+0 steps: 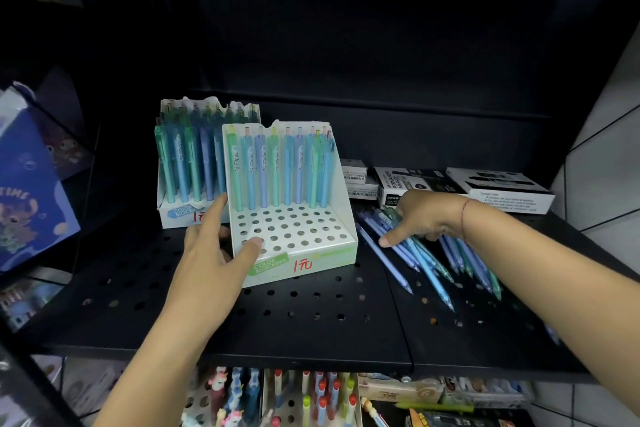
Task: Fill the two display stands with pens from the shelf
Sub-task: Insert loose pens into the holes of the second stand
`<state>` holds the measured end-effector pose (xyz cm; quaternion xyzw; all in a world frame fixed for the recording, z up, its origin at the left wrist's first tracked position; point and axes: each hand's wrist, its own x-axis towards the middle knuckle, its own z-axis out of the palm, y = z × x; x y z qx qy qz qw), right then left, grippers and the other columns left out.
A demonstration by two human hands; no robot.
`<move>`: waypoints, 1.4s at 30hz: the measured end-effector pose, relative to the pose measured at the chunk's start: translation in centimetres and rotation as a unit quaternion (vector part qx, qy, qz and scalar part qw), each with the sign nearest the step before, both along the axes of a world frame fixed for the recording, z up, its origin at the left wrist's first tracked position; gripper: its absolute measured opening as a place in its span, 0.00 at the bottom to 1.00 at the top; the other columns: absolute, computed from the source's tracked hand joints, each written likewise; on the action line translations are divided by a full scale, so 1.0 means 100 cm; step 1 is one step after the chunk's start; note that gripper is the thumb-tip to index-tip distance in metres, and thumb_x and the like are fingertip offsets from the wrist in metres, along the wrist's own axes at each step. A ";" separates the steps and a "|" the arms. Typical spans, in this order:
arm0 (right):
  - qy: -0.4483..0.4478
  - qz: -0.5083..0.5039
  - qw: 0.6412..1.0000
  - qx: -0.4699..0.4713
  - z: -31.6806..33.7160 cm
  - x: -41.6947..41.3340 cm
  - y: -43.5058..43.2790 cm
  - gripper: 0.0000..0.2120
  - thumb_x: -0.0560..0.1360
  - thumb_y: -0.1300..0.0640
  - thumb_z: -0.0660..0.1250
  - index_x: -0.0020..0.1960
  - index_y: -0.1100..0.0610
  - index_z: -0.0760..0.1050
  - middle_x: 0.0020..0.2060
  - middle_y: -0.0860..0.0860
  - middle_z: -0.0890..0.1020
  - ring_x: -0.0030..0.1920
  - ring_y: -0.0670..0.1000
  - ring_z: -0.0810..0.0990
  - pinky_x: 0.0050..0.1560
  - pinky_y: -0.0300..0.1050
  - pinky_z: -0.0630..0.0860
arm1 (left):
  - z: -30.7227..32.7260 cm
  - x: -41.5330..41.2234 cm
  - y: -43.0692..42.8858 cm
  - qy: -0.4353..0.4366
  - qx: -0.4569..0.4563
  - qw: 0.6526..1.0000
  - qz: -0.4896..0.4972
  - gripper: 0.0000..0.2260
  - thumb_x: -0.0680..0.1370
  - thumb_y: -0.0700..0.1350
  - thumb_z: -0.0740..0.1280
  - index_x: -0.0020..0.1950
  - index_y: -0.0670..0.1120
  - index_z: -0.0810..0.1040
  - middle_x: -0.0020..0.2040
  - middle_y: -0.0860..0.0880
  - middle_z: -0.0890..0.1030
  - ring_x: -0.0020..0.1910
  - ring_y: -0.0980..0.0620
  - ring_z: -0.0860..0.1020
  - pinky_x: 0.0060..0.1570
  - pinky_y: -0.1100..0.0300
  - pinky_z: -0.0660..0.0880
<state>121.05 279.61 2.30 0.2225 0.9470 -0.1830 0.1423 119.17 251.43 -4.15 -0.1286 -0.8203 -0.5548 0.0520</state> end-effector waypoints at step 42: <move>0.390 -0.002 0.909 -0.147 -0.008 0.036 0.026 0.08 0.73 0.52 0.72 0.49 0.55 0.79 0.36 0.53 0.84 0.26 0.49 0.76 0.36 0.50 0.78 | 0.001 0.000 -0.001 0.004 0.006 1.000 -0.001 0.30 0.77 0.51 0.67 0.75 0.65 0.56 0.59 0.53 0.71 0.46 0.50 0.76 0.46 0.55 0.75</move>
